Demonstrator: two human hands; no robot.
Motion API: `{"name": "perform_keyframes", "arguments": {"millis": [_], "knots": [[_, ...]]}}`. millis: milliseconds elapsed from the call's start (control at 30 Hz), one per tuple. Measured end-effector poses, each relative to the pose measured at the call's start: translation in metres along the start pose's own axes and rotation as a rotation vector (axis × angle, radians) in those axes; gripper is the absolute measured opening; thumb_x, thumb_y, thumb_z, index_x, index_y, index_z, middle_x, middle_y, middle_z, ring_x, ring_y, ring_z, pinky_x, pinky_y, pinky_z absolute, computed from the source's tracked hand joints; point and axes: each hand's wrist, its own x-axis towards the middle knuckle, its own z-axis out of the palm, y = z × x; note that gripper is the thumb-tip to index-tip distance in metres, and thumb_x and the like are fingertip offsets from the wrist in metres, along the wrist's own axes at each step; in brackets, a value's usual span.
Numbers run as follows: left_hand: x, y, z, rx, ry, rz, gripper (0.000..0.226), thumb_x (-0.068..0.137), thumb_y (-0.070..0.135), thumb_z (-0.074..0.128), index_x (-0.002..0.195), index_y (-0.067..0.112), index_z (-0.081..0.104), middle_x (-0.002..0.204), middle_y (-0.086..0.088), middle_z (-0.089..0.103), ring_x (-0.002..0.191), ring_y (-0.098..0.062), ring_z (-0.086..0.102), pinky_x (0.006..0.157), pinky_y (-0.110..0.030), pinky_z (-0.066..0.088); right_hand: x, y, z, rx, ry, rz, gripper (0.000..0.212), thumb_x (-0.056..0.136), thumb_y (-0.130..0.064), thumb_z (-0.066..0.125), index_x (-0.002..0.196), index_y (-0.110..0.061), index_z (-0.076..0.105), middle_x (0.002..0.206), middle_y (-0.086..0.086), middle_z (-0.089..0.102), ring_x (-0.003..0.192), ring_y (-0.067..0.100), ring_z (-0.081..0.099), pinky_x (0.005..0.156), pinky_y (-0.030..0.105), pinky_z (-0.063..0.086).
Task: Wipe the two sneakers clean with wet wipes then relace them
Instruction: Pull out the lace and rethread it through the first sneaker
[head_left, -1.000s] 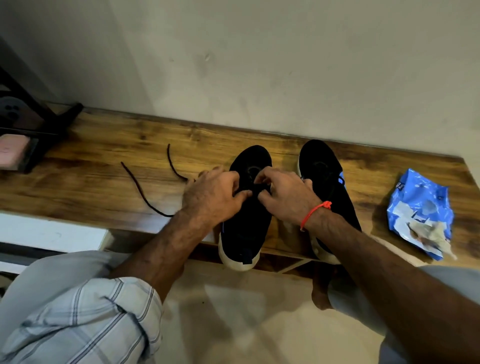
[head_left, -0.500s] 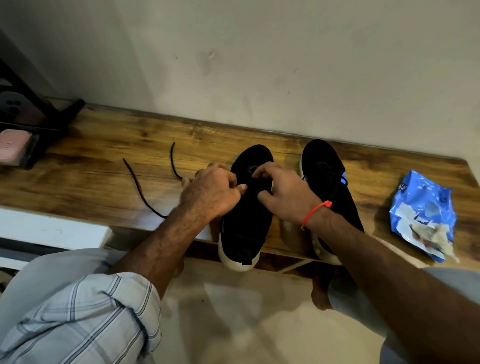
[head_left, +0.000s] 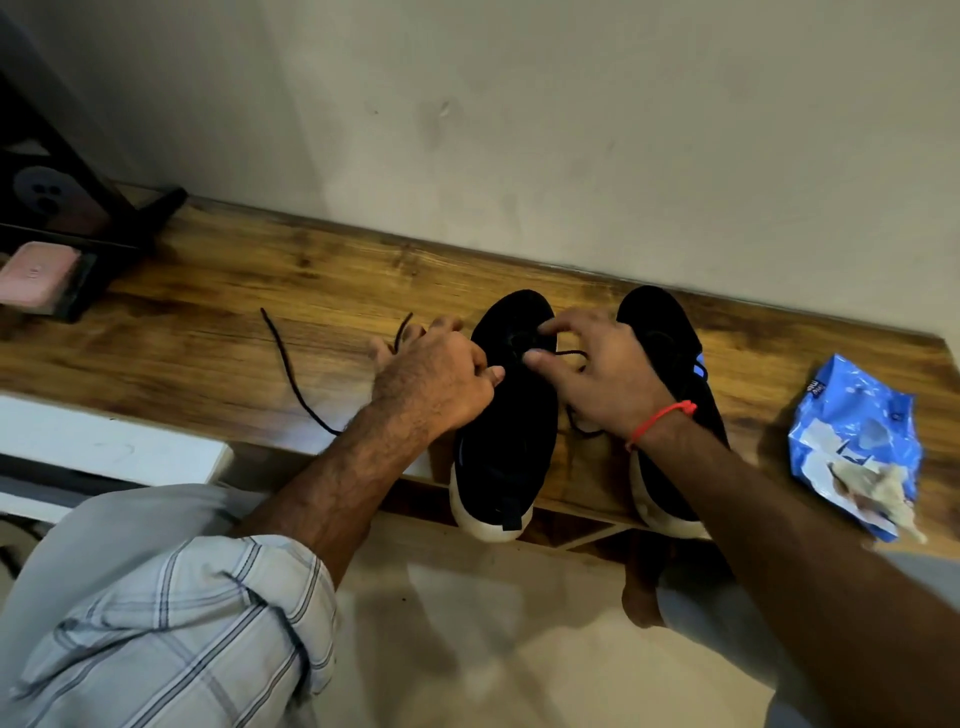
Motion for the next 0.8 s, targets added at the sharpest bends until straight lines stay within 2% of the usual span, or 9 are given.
{"name": "perform_keyframes", "arguments": {"millis": [67,133,233,300,367,433,567,700,800], "knots": [[0.0,0.0,0.001,0.012,0.006,-0.002,0.036,0.098,0.06,0.051,0.122,0.041,0.069,0.161,0.01,0.031,0.145,-0.026,0.028,0.111,-0.063,0.021,-0.006,-0.01,0.012,-0.335,-0.05,-0.143,0.04,0.087,-0.061,0.057,0.112,-0.031,0.065,0.142,-0.008,0.049,0.137,0.023,0.034,0.111,0.048,0.033],[-0.001,-0.001,0.001,0.016,0.008,-0.008,0.036,0.098,0.059,0.049,0.123,0.041,0.068,0.16,0.01,0.032,0.144,-0.026,0.028,0.11,-0.062,0.022,-0.004,-0.013,0.018,-0.357,-0.011,-0.172,0.019,0.091,-0.046,0.062,0.096,-0.028,0.066,0.133,-0.008,0.057,0.132,0.022,0.04,0.107,0.045,0.037],[-0.002,-0.002,-0.001,0.033,-0.006,-0.014,0.038,0.099,0.06,0.047,0.124,0.041,0.068,0.159,0.009,0.033,0.144,-0.027,0.028,0.108,-0.061,0.022,0.009,-0.008,0.0,0.355,0.121,0.171,0.021,0.088,-0.023,0.072,0.068,-0.021,0.067,0.097,-0.002,0.073,0.1,0.017,0.066,0.087,0.031,0.052],[-0.002,-0.003,-0.002,0.032,-0.011,-0.015,0.037,0.099,0.061,0.047,0.122,0.041,0.068,0.158,0.009,0.034,0.142,-0.026,0.03,0.108,-0.062,0.022,0.018,0.007,-0.018,0.547,0.25,0.363,0.016,0.086,-0.02,0.071,0.071,-0.016,0.074,0.089,0.003,0.075,0.096,0.023,0.069,0.083,0.034,0.055],[-0.002,-0.001,-0.002,0.021,-0.014,-0.009,0.036,0.099,0.061,0.048,0.12,0.041,0.069,0.158,0.009,0.034,0.142,-0.026,0.03,0.11,-0.063,0.021,0.017,0.016,-0.027,0.238,0.336,0.299,0.017,0.089,-0.028,0.069,0.096,-0.014,0.074,0.105,0.009,0.071,0.107,0.028,0.063,0.093,0.038,0.051],[-0.002,0.001,-0.001,0.024,-0.013,-0.007,0.035,0.098,0.06,0.049,0.121,0.041,0.069,0.158,0.009,0.033,0.142,-0.026,0.029,0.109,-0.063,0.021,0.009,0.01,-0.018,-0.057,0.234,0.052,0.04,0.089,-0.041,0.067,0.123,-0.02,0.064,0.135,0.008,0.056,0.132,0.031,0.044,0.109,0.043,0.036],[-0.002,0.002,-0.001,0.035,0.002,-0.006,0.033,0.099,0.058,0.049,0.121,0.042,0.069,0.158,0.009,0.034,0.141,-0.025,0.029,0.108,-0.062,0.022,-0.005,-0.016,0.016,-0.522,-0.009,-0.224,0.033,0.091,-0.055,0.057,0.113,-0.031,0.064,0.148,-0.006,0.044,0.146,0.031,0.017,0.114,0.055,0.017],[-0.003,0.0,0.001,0.028,0.006,-0.01,0.035,0.099,0.061,0.047,0.119,0.042,0.07,0.155,0.01,0.038,0.138,-0.025,0.032,0.106,-0.06,0.024,0.01,-0.004,0.001,-0.023,0.199,-0.003,0.017,0.09,-0.041,0.066,0.084,-0.025,0.064,0.106,-0.004,0.065,0.113,0.022,0.056,0.097,0.047,0.045],[-0.003,0.0,0.0,0.018,-0.012,-0.012,0.036,0.098,0.062,0.048,0.119,0.042,0.07,0.153,0.01,0.04,0.139,-0.025,0.031,0.107,-0.059,0.023,0.021,0.014,-0.017,0.11,0.357,0.161,0.013,0.091,-0.035,0.068,0.087,-0.024,0.062,0.101,0.002,0.068,0.097,0.023,0.064,0.085,0.045,0.054]]}}
